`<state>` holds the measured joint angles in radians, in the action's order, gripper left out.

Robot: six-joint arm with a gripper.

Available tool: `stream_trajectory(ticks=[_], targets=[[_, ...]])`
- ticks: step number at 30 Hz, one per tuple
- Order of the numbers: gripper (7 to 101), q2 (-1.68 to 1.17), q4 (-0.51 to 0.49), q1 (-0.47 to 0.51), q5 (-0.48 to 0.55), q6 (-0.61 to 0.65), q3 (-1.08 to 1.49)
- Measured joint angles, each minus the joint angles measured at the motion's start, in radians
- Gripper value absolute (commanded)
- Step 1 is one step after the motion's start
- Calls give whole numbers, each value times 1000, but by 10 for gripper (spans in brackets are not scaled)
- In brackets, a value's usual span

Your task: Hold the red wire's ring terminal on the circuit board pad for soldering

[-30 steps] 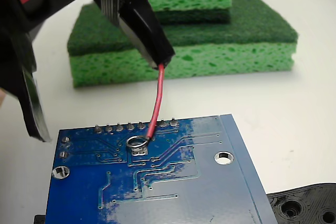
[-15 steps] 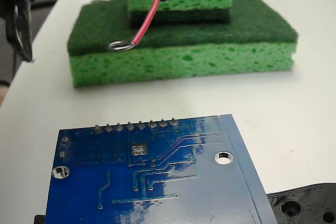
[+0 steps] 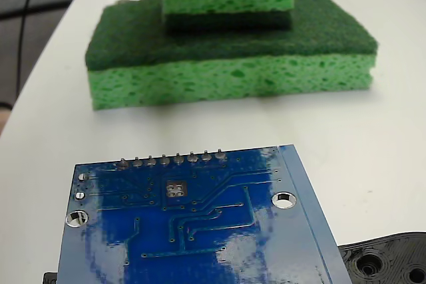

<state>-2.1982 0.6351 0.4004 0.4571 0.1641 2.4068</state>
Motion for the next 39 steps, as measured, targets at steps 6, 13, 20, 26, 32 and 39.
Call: stream_trajectory(ticks=[6, 13, 20, 26, 32, 39], targets=[[1005, -221, -43, -91, -207, -117, 195], [1005, -360, -67, -241, -414, -239, 331], [1005, -393, -77, -362, -591, -334, 407], [1005, -402, -57, -430, -646, -313, 400], [1005, -563, 49, -356, -614, -287, 454], [1005, -854, 132, -272, -499, -259, 580]])
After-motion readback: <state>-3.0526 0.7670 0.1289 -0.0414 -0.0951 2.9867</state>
